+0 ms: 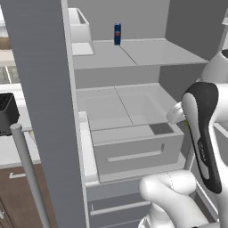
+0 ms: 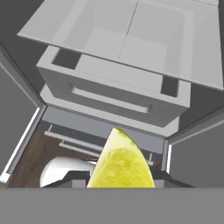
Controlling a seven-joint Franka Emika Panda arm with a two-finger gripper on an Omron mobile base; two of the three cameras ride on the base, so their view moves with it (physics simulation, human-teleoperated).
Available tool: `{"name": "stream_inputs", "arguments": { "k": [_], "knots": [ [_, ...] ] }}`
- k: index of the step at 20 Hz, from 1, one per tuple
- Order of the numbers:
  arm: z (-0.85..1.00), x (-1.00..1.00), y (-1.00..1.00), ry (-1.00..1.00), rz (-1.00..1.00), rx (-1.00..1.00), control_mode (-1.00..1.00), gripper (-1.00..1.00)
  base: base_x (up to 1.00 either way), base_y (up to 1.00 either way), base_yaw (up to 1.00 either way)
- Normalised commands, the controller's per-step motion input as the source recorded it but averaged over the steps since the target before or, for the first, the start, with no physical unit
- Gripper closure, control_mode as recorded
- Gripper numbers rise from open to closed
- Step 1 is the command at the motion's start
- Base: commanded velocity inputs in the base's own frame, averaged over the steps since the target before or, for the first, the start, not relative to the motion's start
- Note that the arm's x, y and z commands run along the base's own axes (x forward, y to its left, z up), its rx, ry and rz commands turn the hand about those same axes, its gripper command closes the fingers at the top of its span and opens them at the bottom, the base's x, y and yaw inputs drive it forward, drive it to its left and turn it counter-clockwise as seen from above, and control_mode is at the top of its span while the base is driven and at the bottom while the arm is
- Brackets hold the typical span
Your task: Grab a lemon wedge from the fridge and one ice cube from the ice bowl, and put them in the glass of lemonade.
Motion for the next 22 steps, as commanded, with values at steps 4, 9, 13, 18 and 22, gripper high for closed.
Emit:
{"name": "stream_inputs", "arguments": {
  "k": [4,9,13,18,22],
  "knots": [
    [0.00,-0.19,0.00,0.00,0.00,0.00,-1.00,1.00,0.00,0.00,0.00],
    [0.00,0.00,0.00,0.00,0.00,0.00,-1.00,1.00,0.00,0.00,0.00],
    [0.00,0.00,0.00,0.00,0.00,0.00,1.00,1.00,-0.24,0.00,0.00],
    [0.00,0.00,0.00,0.00,0.00,0.00,1.00,1.00,-1.00,0.00,-0.02],
    [0.00,0.00,0.00,0.00,0.00,0.00,1.00,1.00,-0.97,0.14,0.17]
  ]
}}
